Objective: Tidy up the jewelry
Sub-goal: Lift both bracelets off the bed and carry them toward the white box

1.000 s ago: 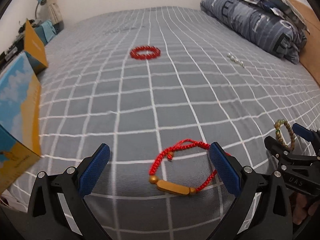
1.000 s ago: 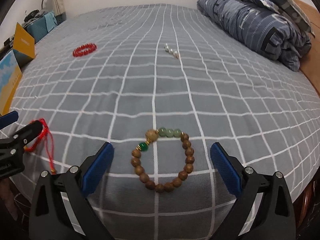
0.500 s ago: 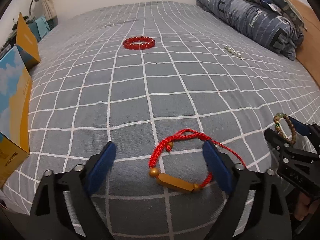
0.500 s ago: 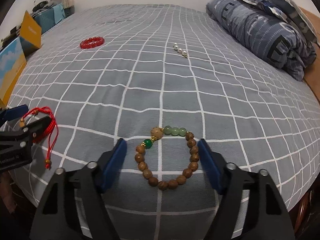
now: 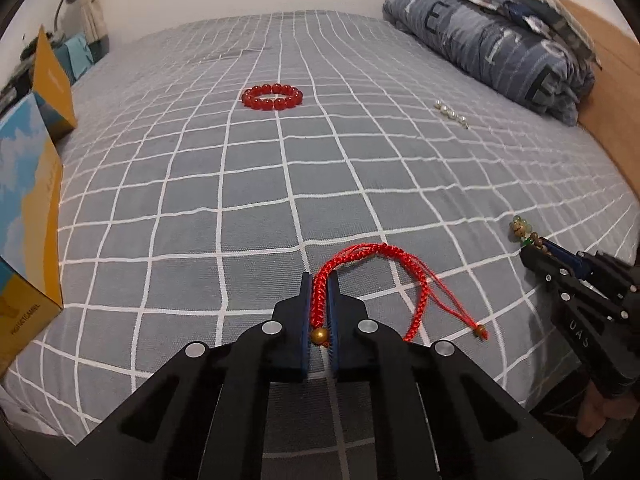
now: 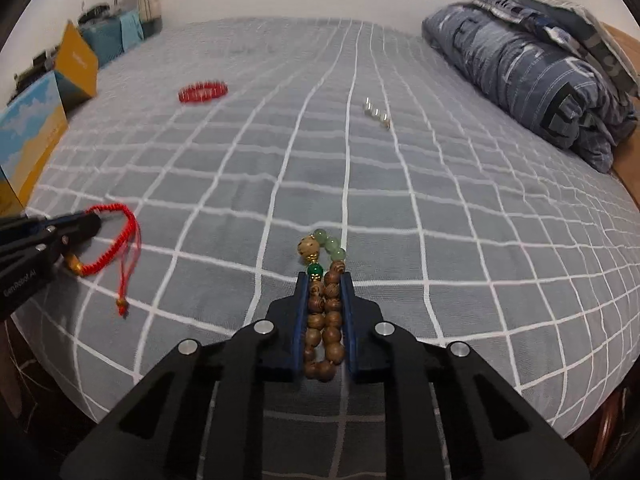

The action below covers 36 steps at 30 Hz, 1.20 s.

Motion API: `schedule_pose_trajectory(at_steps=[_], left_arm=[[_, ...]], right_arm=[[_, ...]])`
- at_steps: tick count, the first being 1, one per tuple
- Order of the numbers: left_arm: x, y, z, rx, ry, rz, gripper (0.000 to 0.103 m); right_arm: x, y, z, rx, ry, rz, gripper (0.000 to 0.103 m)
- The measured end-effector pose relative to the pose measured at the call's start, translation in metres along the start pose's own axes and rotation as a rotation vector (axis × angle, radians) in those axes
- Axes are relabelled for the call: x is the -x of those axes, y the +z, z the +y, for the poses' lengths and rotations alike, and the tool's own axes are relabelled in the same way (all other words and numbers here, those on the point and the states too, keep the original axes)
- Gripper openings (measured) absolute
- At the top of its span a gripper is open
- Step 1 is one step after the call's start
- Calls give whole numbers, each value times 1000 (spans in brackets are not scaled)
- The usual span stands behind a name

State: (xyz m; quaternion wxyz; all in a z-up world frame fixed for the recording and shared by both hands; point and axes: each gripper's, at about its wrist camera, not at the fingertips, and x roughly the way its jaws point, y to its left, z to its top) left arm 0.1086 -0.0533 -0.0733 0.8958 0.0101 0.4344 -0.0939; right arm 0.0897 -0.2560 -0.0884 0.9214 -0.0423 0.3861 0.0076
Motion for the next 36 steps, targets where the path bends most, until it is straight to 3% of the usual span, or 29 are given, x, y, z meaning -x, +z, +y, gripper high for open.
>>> schedule_pose_trajectory(at_steps=[4, 17, 24, 36], left_arm=[[1, 2, 6, 39, -31, 0, 6], [13, 8, 10, 61, -35, -52, 6], [27, 14, 9, 63, 5, -122, 6], [42, 36, 23, 71, 66, -167, 6]], right_arm=[[12, 5, -10, -47, 0, -68, 15], [11, 7, -10, -84, 39, -56, 15], [23, 17, -8, -105, 49, -90, 15], [37, 48, -10, -103, 43, -108, 15]])
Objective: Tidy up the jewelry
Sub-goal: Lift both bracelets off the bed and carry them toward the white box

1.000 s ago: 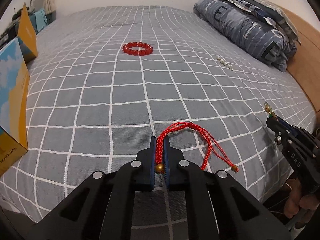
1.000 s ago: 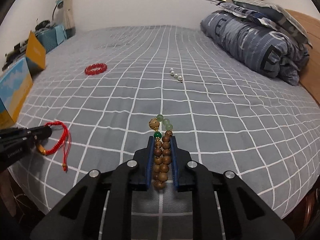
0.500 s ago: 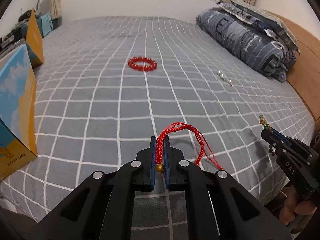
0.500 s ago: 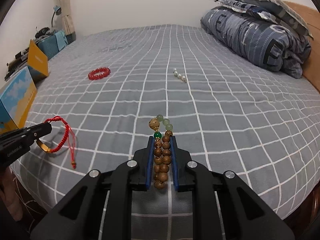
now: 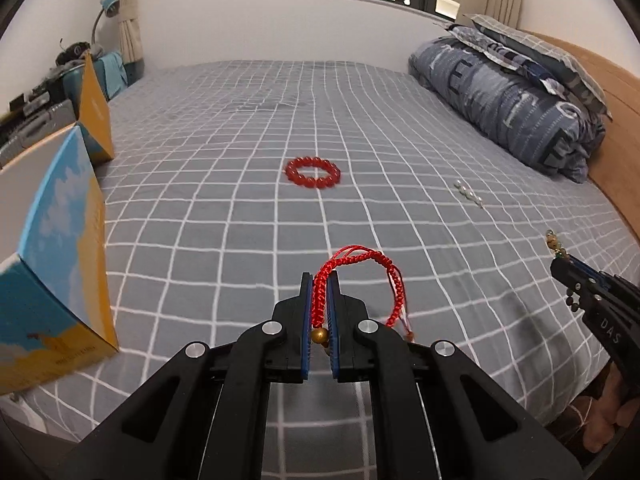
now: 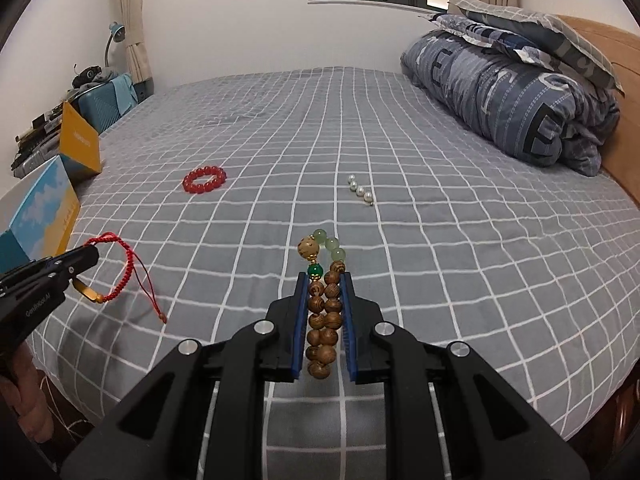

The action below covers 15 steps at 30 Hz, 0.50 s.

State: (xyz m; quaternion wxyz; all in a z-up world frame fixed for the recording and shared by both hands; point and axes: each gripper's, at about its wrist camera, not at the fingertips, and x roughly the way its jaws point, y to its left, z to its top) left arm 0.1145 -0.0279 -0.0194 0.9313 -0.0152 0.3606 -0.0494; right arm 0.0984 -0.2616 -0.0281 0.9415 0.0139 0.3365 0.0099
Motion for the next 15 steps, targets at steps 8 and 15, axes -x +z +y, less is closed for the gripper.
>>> schedule_pose_trajectory(at_steps=[8, 15], left_arm=[[14, 25, 14, 14, 32, -39, 6], [26, 37, 16, 2, 50, -62, 6]], right_arm=[[7, 34, 8, 8, -32, -36, 15], [8, 45, 23, 22, -31, -45, 15]])
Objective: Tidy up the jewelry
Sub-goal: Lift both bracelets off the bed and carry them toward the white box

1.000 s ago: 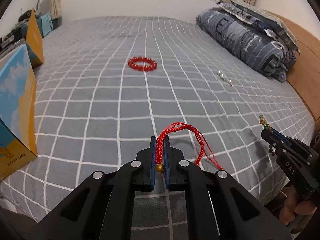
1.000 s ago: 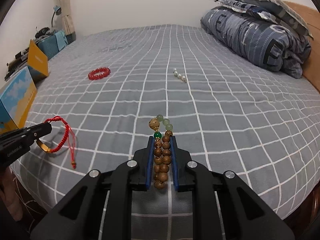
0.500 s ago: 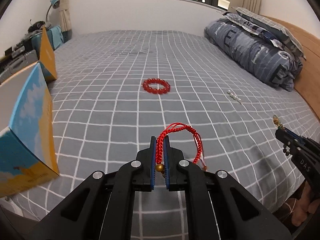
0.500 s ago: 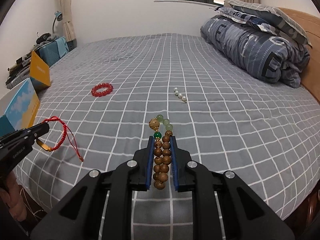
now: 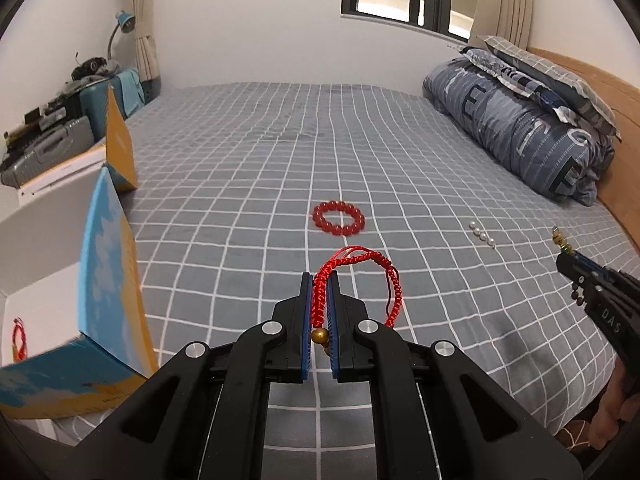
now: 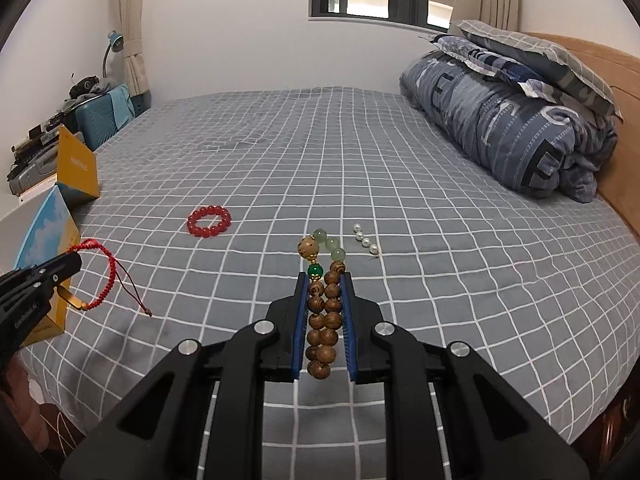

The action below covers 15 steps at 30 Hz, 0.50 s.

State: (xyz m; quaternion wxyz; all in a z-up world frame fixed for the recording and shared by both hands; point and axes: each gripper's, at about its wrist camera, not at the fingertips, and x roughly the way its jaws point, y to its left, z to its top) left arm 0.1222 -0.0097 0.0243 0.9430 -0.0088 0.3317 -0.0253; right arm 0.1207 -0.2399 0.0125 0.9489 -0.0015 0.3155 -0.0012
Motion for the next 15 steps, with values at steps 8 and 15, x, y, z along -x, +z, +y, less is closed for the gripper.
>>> schedule_pose_trajectory(at_steps=[8, 15], left_arm=[[13, 16, 6, -17, 13, -18, 6], [29, 33, 24, -20, 41, -38, 6]], right_arm=[[-2, 8, 17, 11, 18, 4, 15], [3, 25, 49, 43, 61, -12, 15]])
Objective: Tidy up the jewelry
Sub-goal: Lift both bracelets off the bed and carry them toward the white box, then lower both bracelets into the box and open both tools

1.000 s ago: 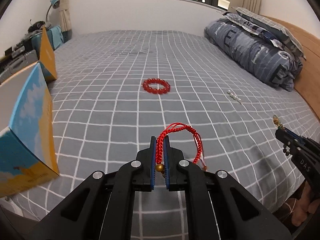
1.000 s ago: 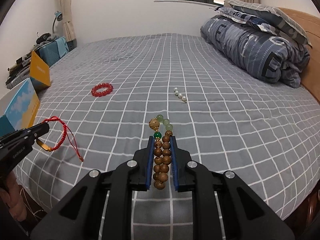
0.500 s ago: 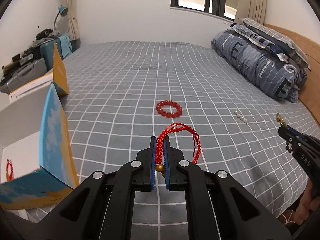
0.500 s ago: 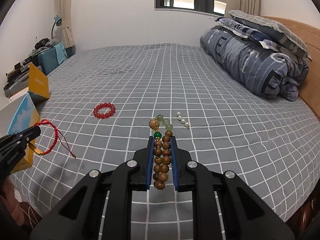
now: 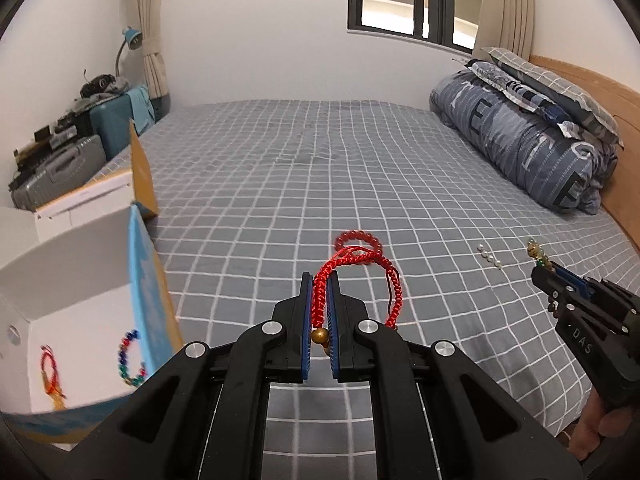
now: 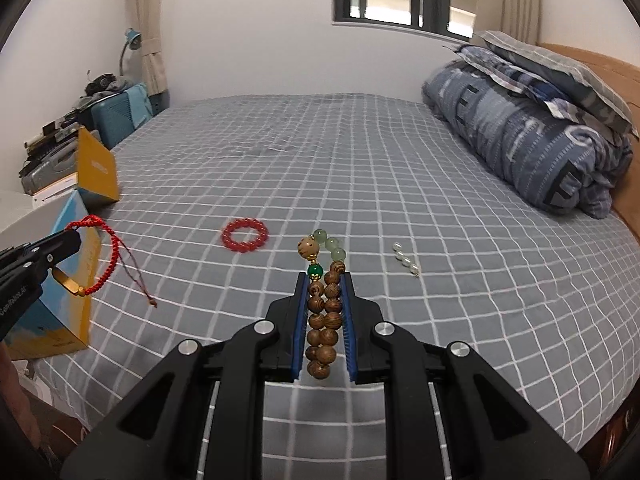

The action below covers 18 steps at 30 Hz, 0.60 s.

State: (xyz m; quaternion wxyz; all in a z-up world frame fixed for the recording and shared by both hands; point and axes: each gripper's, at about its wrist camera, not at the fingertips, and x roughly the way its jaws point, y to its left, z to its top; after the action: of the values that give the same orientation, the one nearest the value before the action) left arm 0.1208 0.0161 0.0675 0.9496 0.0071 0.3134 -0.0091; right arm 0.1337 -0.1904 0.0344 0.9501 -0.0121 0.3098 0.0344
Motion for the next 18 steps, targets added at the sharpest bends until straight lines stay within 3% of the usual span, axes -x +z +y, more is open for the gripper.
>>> schedule_pose_trajectory(at_steps=[9, 18], left_arm=[[33, 13, 54, 25, 77, -53, 6], [63, 11, 131, 87, 160, -47, 6]], right_arm=[[1, 26, 76, 60, 110, -17, 15], [6, 40, 186, 175, 234, -25, 15]])
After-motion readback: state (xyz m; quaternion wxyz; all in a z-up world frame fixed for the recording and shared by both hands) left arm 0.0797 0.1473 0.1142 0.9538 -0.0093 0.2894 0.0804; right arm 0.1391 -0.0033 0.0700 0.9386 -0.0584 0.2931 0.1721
